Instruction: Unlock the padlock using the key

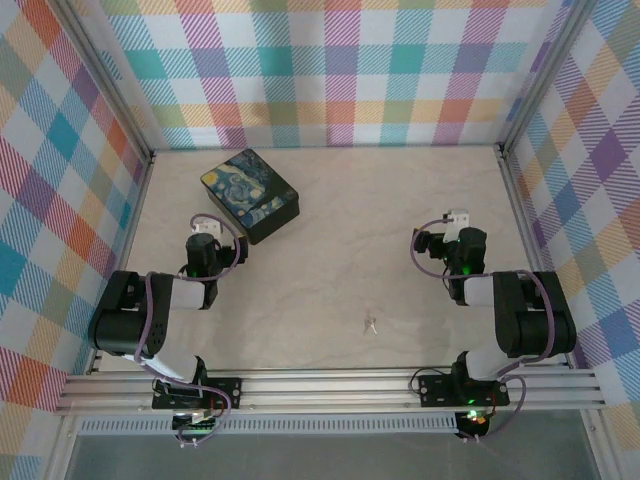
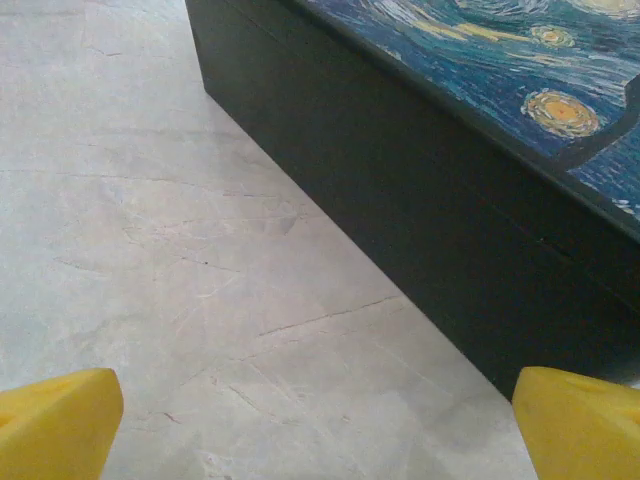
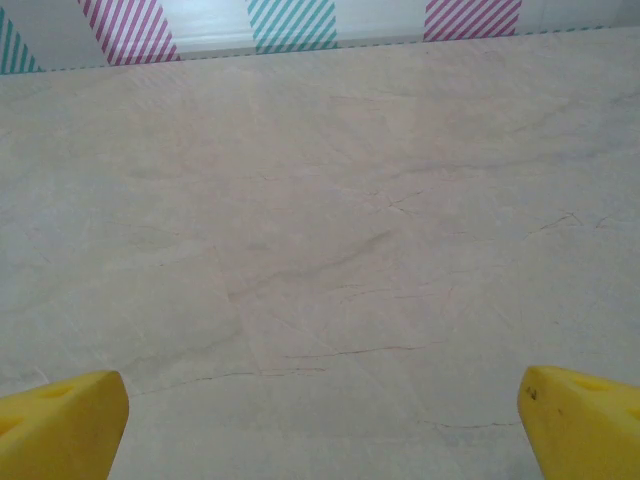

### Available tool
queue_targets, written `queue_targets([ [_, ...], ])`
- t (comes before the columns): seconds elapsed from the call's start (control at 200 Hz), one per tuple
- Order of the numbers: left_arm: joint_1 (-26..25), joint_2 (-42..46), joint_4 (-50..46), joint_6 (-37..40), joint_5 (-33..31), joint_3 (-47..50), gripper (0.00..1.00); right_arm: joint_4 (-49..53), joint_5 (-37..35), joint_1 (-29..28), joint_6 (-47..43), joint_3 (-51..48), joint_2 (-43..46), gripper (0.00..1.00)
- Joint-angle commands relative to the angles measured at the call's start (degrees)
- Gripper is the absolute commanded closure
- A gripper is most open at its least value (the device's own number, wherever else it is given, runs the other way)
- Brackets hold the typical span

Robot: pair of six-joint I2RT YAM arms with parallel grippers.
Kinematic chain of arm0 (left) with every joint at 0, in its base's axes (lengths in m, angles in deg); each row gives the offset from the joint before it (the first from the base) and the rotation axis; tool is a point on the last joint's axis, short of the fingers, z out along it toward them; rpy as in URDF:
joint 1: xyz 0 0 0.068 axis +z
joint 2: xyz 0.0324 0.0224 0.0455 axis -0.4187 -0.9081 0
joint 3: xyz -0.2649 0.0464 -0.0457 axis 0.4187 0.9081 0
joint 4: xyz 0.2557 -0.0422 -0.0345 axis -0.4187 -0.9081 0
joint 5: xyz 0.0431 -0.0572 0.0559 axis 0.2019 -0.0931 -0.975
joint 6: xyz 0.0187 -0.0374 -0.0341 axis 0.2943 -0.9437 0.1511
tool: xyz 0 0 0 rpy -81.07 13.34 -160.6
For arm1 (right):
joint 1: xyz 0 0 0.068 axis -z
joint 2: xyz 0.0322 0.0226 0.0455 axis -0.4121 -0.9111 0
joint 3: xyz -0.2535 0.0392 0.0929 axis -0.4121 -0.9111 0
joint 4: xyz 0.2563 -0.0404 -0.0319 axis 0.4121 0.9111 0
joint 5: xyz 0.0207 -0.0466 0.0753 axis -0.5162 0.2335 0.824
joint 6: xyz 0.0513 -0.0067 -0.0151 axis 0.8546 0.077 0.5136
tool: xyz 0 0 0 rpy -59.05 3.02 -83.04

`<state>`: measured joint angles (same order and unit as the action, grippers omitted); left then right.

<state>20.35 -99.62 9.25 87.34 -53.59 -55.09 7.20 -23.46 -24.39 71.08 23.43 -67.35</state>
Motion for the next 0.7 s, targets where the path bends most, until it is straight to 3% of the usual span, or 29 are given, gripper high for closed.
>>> queue_targets([
  [0.0, 0.35, 0.08, 1.9, 0.57, 1.18, -0.9, 0.0, 0.08, 0.06, 0.08, 0.26, 0.28, -0.05, 0.0],
  [0.695, 0.62, 0.06, 1.8, 0.36, 1.73, -1.03, 0.0, 0.08, 0.06, 0.12, 0.2, 0.3, -0.04, 0.0],
])
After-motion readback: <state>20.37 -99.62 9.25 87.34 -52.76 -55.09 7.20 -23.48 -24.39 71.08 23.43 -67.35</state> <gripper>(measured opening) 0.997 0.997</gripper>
